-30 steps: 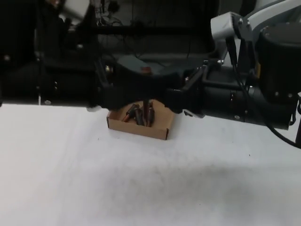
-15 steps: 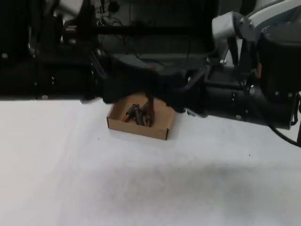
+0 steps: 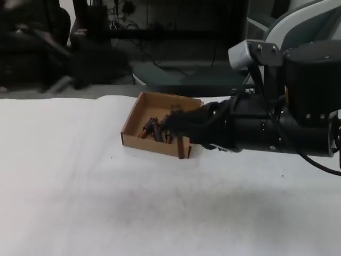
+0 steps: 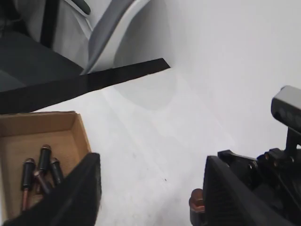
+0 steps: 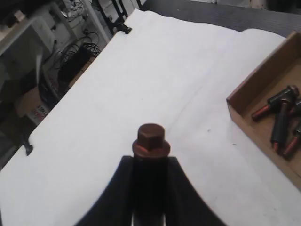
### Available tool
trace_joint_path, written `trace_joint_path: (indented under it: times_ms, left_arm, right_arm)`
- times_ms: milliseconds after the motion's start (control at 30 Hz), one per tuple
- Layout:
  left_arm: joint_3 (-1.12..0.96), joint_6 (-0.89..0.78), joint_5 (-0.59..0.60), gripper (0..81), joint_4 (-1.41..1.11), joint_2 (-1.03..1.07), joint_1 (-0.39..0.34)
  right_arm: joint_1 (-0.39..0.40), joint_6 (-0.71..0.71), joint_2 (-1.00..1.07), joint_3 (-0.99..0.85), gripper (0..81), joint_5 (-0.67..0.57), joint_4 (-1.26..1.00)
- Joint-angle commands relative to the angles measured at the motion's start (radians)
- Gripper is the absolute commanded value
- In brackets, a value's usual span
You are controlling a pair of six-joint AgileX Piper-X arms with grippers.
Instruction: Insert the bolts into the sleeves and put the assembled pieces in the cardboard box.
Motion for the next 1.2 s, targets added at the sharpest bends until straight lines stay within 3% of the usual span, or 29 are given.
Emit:
trace_joint_path:
  times_ms: [0,133,467,900,1167]
  left_arm:
    - [-0.004,-0.002,0.001,62.0,0.049,-0.066,0.057]
    - [-0.004,0.059,0.001,62.0,0.194,-0.140,0.093]
    - [-0.004,0.155,0.001,62.0,0.498,-0.270,0.093]
    - [-0.004,0.159,0.001,62.0,0.555,-0.355,0.093]
    - [-0.004,0.157,0.001,62.0,0.555,-0.398,0.093]
  right_arm:
    - [-0.033,-0.008,0.001,-0.016,0.6,0.046,-0.004]
    - [-0.084,-0.003,0.050,-0.059,0.6,0.051,0.008]
    - [-0.153,-0.008,0.377,-0.342,0.6,0.044,0.133]
    - [-0.161,-0.008,0.801,-0.746,0.6,0.053,0.350]
    - [-0.171,-0.061,0.903,-0.803,0.6,0.145,0.385]
